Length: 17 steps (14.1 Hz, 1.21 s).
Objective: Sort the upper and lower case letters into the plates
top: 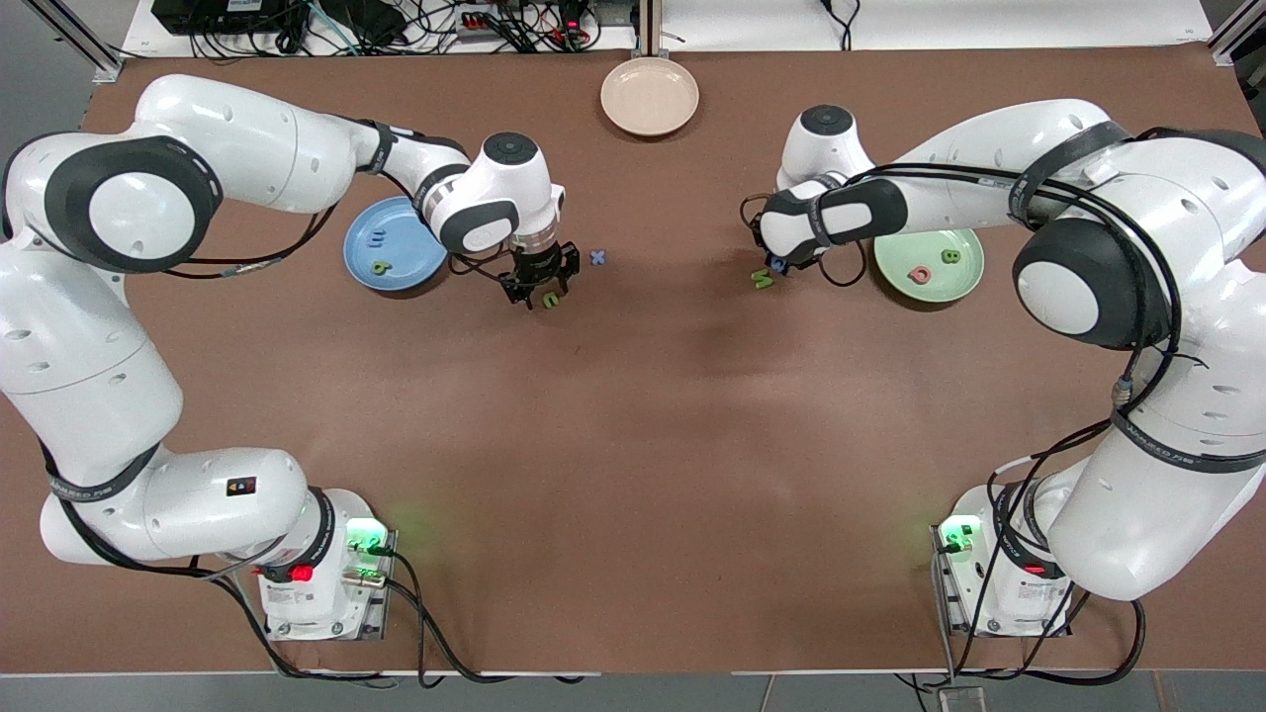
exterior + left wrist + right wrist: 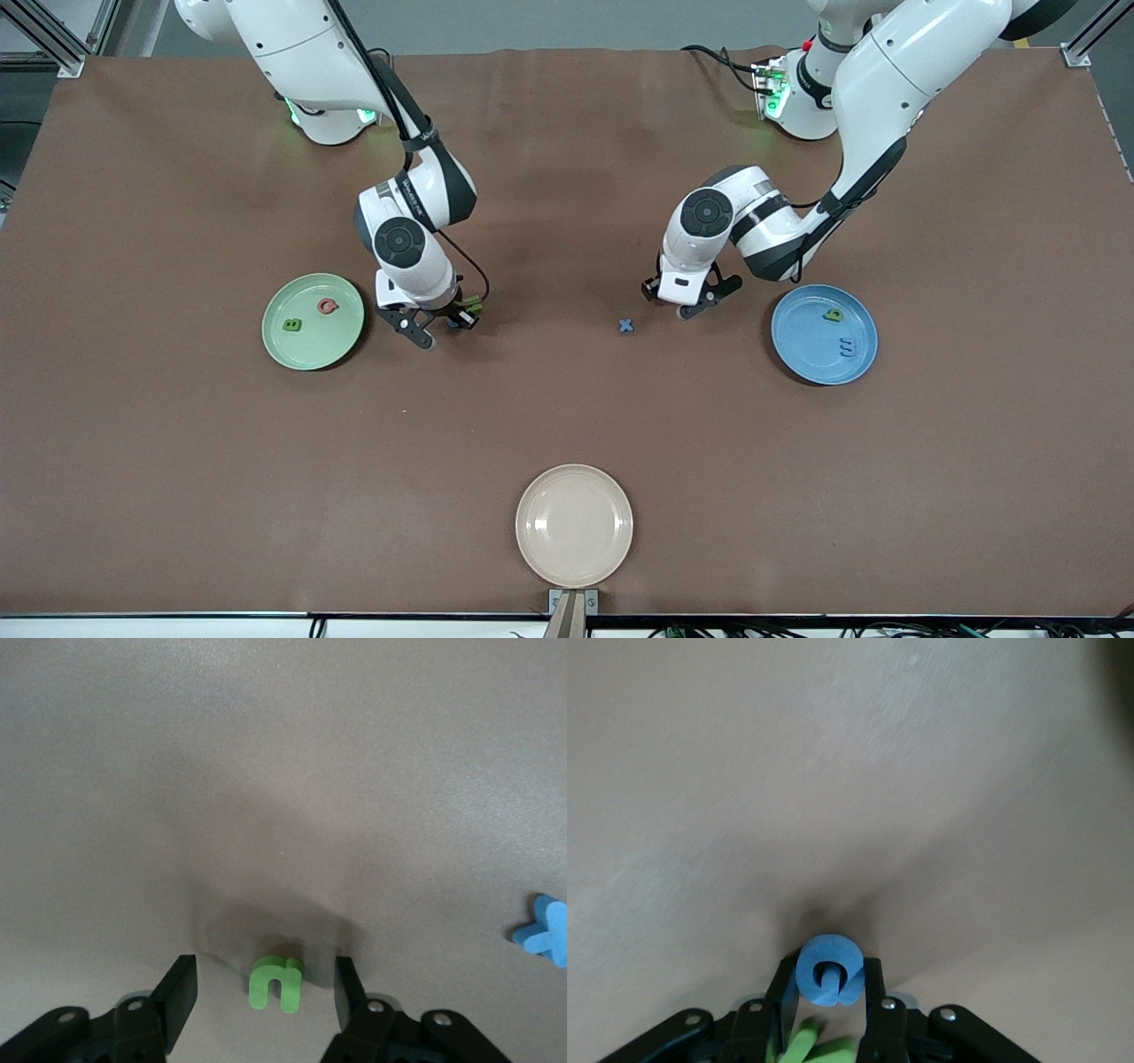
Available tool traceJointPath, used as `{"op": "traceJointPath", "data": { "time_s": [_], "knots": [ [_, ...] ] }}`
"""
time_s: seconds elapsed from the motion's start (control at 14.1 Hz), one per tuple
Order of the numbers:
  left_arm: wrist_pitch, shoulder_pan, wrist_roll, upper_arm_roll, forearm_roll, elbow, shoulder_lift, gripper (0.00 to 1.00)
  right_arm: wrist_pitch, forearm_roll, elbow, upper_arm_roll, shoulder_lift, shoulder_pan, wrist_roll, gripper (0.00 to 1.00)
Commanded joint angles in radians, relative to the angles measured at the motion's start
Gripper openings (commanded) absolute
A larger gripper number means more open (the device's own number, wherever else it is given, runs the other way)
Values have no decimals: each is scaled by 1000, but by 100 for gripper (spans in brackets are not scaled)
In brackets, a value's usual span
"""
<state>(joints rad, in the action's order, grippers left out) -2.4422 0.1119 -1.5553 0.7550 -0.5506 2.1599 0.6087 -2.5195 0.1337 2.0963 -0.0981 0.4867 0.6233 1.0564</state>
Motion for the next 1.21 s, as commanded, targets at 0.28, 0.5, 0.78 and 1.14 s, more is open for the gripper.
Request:
{"op": "traceJointPath", "data": {
  "time_s": [0.28,0.5,0.78,1.14],
  "knots": [
    [-18,-18,-34,-5,-23,6,6,60,180,-2,51,3,-169,-275,-442,0],
    [-29,-20,-63,-5,-23,6,6,54,200,-2,71,5,-192,-358,-585,0],
    [-29,-21,-66,-5,-25,6,6,42,108,-2,123,5,-181,-395,-651,0],
    [-29,-20,-66,-6,-69,6,19,30,48,-2,157,5,-175,-418,-681,1]
  ]
}}
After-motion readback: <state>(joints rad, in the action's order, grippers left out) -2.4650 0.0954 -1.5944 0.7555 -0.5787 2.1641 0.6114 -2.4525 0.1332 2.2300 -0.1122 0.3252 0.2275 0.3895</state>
